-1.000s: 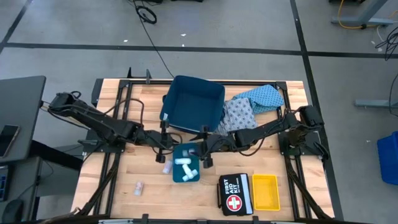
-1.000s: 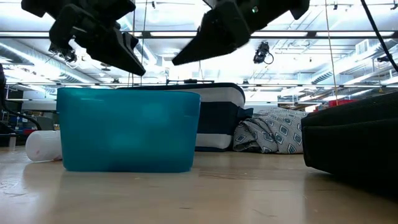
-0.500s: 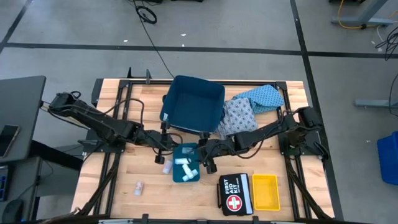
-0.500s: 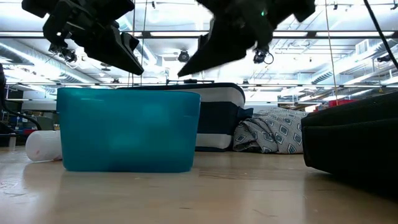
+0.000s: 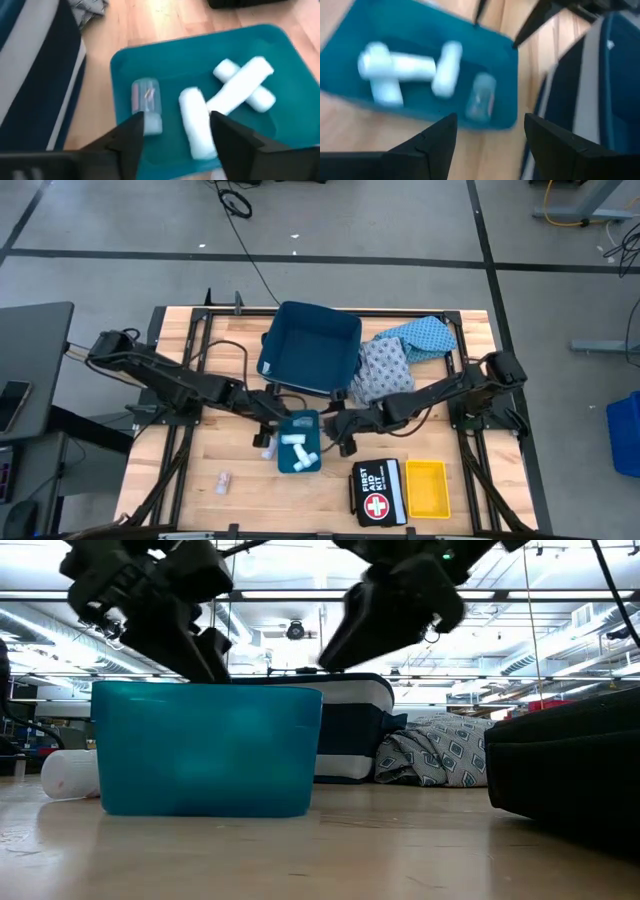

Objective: Pick & place medical supplies in basket/bin
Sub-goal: Put the top transparent bottle in the yellow bin

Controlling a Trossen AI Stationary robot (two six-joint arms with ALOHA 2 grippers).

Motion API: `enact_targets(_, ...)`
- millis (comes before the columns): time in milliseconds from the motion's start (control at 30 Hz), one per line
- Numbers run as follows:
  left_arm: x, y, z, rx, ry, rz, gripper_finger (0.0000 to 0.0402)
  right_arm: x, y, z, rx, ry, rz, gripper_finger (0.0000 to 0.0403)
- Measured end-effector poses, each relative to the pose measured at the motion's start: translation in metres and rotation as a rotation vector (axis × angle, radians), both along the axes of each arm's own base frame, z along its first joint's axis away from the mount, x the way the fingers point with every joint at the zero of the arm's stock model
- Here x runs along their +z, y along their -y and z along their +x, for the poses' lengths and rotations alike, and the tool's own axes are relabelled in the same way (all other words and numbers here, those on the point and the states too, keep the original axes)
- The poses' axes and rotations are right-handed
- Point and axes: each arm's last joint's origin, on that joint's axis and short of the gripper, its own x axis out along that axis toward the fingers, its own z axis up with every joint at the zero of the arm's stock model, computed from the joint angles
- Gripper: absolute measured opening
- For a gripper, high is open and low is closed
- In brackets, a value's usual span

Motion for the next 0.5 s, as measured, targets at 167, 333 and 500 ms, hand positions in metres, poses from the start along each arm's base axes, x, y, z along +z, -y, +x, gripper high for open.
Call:
enact_targets(167, -0.001, 0.006, 0.023, -0.005, -0.027, 0.006, 0.0273, 0.009, 0.002, -0.011, -0.049, -0.033, -0.016, 0.0240)
enact_targets(333, -0.008, 0.010, 0.045, -0.016, -0.125, 0.054, 0.0273, 0.011, 0.003, -0.016, -0.072, -0.055, -0.012, 0.0240)
enact_targets(500, -0.012, 0.013, 0.060, -0.015, -0.186, 0.074, 0.0267, 0.009, 0.003, -0.019, -0.074, -0.088, -0.023, 0.0240)
